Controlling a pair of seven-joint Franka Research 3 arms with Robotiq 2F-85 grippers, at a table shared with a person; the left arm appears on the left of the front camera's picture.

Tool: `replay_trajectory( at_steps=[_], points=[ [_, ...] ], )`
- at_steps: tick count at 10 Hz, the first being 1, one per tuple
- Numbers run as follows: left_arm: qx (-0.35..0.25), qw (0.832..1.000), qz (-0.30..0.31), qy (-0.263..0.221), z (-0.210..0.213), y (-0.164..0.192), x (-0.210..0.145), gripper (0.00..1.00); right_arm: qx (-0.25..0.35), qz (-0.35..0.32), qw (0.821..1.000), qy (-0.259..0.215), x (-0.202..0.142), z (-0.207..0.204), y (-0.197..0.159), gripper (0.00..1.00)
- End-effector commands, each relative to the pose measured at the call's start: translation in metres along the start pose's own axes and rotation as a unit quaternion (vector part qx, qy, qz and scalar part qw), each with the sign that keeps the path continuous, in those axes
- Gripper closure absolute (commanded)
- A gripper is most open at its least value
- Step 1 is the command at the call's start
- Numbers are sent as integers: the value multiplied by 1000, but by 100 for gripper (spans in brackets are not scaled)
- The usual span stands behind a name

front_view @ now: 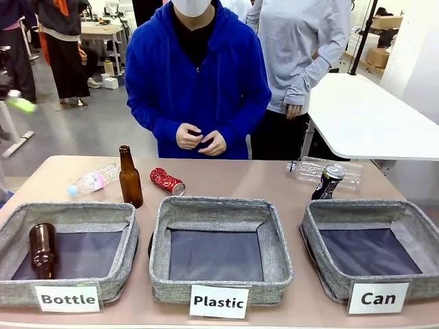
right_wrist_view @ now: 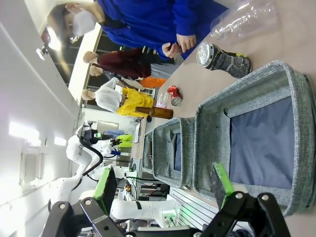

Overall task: Sort the can waste into the basket.
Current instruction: Pick up the can waste from the table and place it in the right Fabric basket.

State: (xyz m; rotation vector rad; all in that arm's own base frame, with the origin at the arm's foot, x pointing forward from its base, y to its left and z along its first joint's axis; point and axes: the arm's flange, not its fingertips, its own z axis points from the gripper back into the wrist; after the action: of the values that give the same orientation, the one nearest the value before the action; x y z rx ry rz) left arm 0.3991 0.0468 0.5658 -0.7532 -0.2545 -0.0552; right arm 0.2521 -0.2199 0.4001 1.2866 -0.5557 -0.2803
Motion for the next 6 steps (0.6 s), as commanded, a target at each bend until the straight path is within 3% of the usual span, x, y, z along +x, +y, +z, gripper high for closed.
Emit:
replay_trajectory(
  at_steps=[1, 4, 5, 6],
  points=[
    [50, 997, -43, 33, -45, -37, 24, 0, 10, 12, 1000, -8, 3, 0, 0, 0],
    [147, 981, -77, 98, -146, -102, 44, 0, 10, 12, 1000, -8, 3, 0, 0, 0],
    [72, 993, -77, 57, -104, -84, 26, 0, 10, 12, 1000, -8, 3, 0, 0, 0],
    [72, 993, -77, 57, -104, -84, 26, 0, 10, 12, 1000, -8, 3, 0, 0, 0]
  ],
)
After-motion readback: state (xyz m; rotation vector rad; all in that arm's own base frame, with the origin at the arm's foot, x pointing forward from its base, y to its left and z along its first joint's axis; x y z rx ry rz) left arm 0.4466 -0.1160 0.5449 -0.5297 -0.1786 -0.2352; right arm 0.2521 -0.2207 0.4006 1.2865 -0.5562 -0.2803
